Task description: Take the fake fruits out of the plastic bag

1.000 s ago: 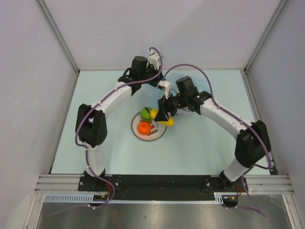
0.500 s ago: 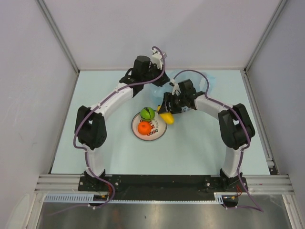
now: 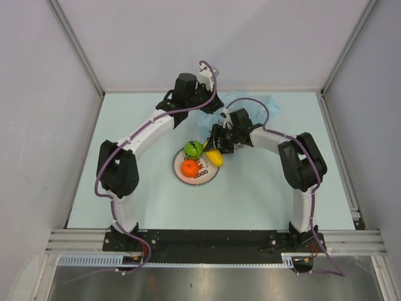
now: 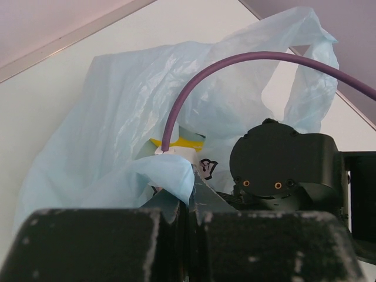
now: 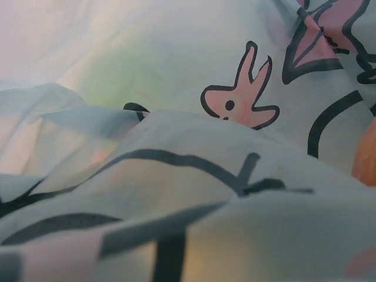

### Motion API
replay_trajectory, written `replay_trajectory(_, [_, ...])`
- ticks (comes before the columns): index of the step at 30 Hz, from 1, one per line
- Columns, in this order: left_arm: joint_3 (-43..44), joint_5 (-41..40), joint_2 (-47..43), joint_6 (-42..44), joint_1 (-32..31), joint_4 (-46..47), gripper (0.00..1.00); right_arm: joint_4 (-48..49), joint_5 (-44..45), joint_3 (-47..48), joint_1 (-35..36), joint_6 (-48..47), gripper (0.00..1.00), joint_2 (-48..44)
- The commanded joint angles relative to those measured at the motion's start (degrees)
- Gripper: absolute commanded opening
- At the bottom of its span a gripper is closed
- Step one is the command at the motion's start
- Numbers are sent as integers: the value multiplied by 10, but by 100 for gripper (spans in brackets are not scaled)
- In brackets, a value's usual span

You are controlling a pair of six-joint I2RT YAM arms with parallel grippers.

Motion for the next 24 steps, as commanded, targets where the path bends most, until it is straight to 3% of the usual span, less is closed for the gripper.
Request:
replay_trajectory(1, [10, 9, -26, -1, 2, 16, 0, 15, 5, 20, 1, 29, 39, 30])
replay_trajectory(5, [11, 9, -24, 2, 1, 16, 0, 14, -2, 30, 2, 32, 44, 47])
replay_trajectory(9, [13, 8, -21, 4, 0, 15, 0, 7, -3, 38, 1, 30, 63, 53])
replay_trajectory(13, [13, 7, -18, 8, -2, 15, 0, -2, -1, 42, -5, 26, 75, 53])
replay_trajectory(14, [13, 8, -17, 8, -2, 15, 0, -3, 0, 42, -6, 27, 79, 52])
replay_trajectory(15, [13, 8, -15, 7, -3, 15, 0, -2, -2, 43, -8, 23, 96, 51])
replay_trajectory(16, [14, 9, -14, 8, -4, 15, 0, -2, -6, 43, -9, 20, 100, 51])
replay_trajectory(24, [34, 9, -6, 10, -7, 13, 0, -30, -66, 64, -20, -48, 100, -12])
